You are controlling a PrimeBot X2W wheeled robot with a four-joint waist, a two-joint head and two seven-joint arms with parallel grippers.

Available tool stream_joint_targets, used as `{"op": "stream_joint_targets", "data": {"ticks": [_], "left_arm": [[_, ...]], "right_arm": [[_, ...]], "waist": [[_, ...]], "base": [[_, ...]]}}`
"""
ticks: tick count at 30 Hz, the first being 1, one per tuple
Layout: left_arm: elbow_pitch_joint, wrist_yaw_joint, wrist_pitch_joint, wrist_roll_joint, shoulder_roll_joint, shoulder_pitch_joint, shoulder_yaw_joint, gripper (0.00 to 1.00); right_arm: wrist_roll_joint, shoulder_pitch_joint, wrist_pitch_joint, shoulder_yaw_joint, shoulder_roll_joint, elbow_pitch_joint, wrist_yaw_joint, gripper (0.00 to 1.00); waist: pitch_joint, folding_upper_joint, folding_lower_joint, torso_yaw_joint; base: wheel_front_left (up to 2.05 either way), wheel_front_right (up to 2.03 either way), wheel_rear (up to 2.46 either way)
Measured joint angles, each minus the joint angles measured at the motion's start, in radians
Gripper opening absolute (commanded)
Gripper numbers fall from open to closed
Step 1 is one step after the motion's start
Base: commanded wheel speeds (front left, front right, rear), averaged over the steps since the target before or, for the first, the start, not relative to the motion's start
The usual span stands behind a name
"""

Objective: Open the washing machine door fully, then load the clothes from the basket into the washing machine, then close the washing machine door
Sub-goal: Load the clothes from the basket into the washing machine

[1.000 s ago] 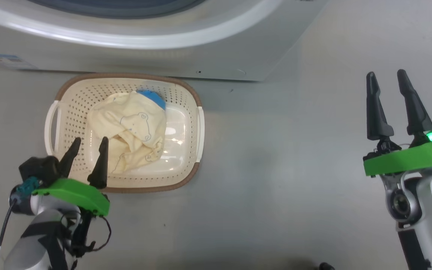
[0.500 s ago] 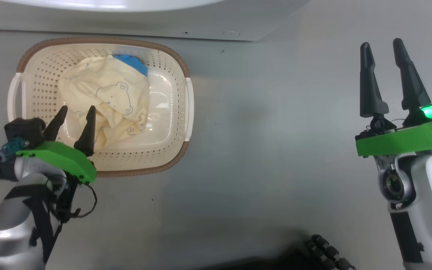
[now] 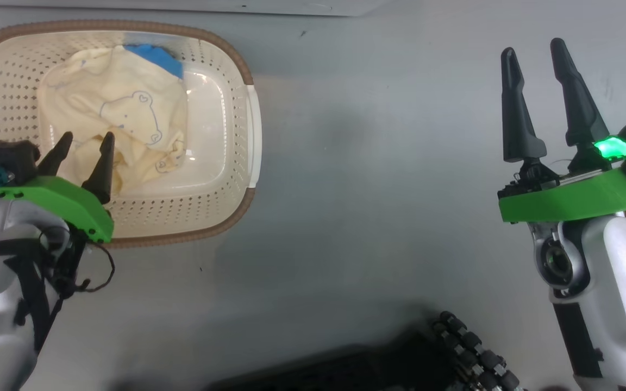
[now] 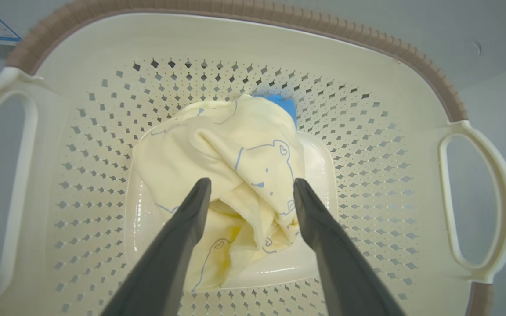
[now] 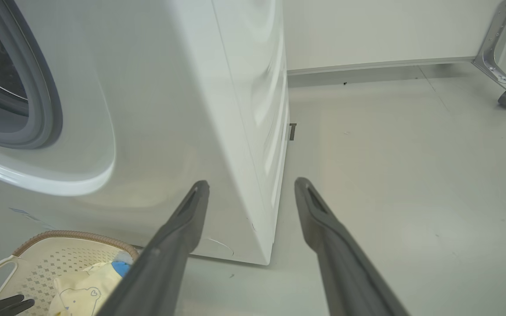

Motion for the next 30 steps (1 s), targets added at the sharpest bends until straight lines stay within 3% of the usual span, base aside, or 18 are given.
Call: {"op": "stream_joint_targets", "data": {"ticks": [30], "left_arm": [[0.069, 0.000, 0.001, -0.303, 0.104, -0.197, -0.315, 1.00]], "right_arm": [[-0.017, -0.023, 0.000, 0.073, 0.014, -0.054, 0.000, 1.00]], "waist": [[0.119, 0.0000, -0.0001, -0.085]], "base": [[0.00, 0.00, 0.00]]}}
